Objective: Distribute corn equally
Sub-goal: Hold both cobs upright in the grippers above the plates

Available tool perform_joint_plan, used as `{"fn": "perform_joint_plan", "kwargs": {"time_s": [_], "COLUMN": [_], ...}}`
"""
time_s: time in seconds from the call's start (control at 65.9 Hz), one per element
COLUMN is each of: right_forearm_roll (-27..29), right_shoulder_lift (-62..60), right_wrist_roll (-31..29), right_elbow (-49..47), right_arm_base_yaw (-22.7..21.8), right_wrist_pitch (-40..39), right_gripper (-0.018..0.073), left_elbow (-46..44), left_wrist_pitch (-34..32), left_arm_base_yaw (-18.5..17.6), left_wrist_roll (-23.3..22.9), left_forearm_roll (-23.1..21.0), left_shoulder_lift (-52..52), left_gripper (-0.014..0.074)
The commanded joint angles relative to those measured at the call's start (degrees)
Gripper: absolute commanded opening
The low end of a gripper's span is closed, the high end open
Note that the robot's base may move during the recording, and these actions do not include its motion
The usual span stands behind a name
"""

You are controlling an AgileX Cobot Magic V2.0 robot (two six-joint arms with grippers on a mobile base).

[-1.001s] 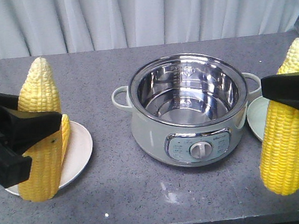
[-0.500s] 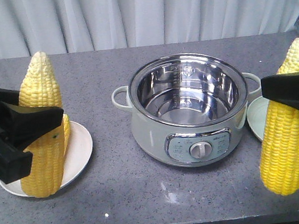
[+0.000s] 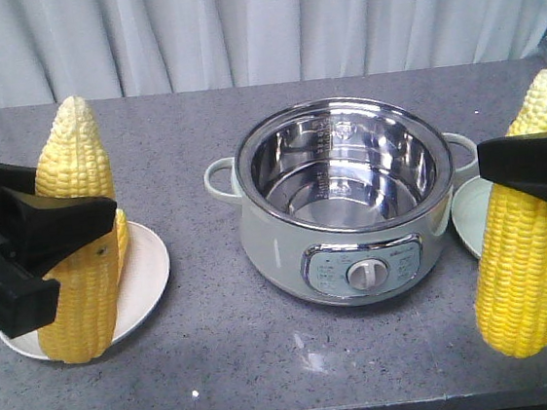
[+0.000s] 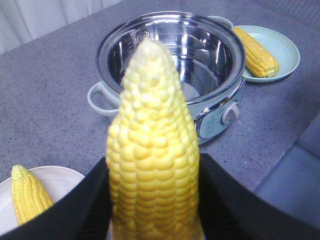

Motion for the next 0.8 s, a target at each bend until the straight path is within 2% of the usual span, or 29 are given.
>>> {"fn": "perform_joint_plan", "kwargs": {"time_s": [0.0,0.789], "right_forearm_roll": [1.52,1.52], "right_shoulder_lift": [-0.23,-0.23], "right_wrist_roll": [-0.3,-0.3], "right_elbow": [-1.38,-1.38], "right_arm_base_yaw": [-0.27,-0.27], "right_wrist_pitch": [-3.46,-3.46], "right_gripper": [0.0168,0.0168], "left_elbow": [-1.25,-1.25], "left_wrist_pitch": [-3.8,-3.8], "left_arm_base_yaw": [0.13,0.13], "left_wrist_roll": [-0.09,-0.09], "left_forearm_roll": [-0.95,-0.95], "left_shoulder_lift": [-0.47,-0.47], "left_gripper": [0.0251,0.0251]}}
